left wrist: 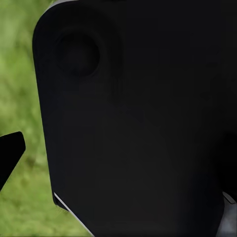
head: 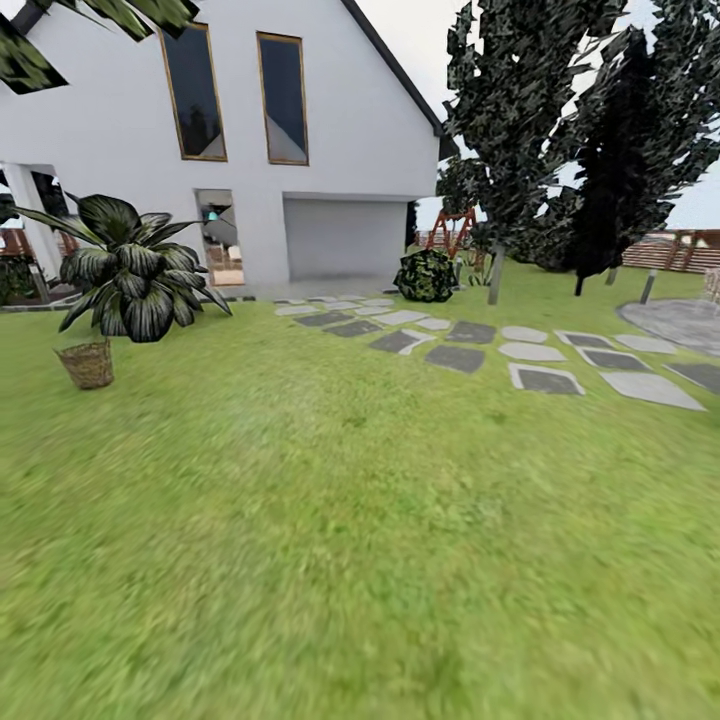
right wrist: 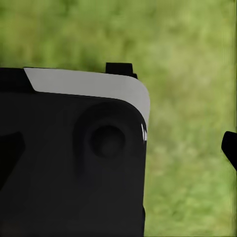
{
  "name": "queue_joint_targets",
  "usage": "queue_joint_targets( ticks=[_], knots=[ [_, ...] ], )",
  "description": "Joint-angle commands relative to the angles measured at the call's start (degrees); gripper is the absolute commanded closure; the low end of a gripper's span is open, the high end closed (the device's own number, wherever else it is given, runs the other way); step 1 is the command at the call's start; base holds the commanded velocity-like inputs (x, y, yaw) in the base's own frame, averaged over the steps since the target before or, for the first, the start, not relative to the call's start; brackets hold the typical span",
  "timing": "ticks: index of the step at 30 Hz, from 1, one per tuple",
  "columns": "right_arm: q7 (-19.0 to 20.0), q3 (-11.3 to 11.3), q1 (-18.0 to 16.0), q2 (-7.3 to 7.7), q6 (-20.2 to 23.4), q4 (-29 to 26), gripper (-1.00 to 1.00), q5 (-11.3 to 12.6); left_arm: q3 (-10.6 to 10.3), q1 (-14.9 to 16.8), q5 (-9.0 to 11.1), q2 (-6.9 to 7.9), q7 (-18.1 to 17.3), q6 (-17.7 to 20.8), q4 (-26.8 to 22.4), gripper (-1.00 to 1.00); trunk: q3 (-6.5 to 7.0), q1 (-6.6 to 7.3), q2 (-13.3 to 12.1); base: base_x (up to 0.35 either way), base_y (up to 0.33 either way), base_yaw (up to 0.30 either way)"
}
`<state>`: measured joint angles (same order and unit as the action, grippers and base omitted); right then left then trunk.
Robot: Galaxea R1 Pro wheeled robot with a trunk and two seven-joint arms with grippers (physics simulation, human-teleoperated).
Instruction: Take the three Easter eggs out of the wicker basket on the lawn in the garden, then place them on the lawn next to a single tree (choose any tree) so that all three eggs are next to the same tree and none are left in the basket.
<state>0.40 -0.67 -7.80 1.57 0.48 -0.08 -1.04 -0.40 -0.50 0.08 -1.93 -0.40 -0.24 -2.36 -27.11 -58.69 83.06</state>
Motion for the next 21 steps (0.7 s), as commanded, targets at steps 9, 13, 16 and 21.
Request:
queue_joint_targets(
  ticks=[9, 13, 16, 21],
  knots=[
    [0.0, 0.0, 0.0, 0.01, 0.1, 0.0, -1.0, -0.2, 0.0, 0.0, 0.0, 0.0, 0.0, 0.0, -0.1, -1.0, -0.05, -0.04, 0.0, 0.34, 0.0, 0.279],
    [0.0, 0.0, 0.0, 0.01, 0.1, 0.0, -1.0, -0.2, 0.0, 0.0, 0.0, 0.0, 0.0, 0.0, -0.1, -1.0, -0.05, -0.04, 0.0, 0.34, 0.0, 0.287],
    [0.0, 0.0, 0.0, 0.01, 0.1, 0.0, -1.0, -0.2, 0.0, 0.0, 0.0, 0.0, 0.0, 0.0, -0.1, -1.0, -0.05, -0.04, 0.0, 0.34, 0.0, 0.283],
    [0.0, 0.0, 0.0, 0.01, 0.1, 0.0, -1.0, -0.2, 0.0, 0.0, 0.0, -0.01, 0.0, 0.0, -0.1, -1.0, -0.05, -0.04, 0.0, 0.34, 0.0, 0.282]
  ],
)
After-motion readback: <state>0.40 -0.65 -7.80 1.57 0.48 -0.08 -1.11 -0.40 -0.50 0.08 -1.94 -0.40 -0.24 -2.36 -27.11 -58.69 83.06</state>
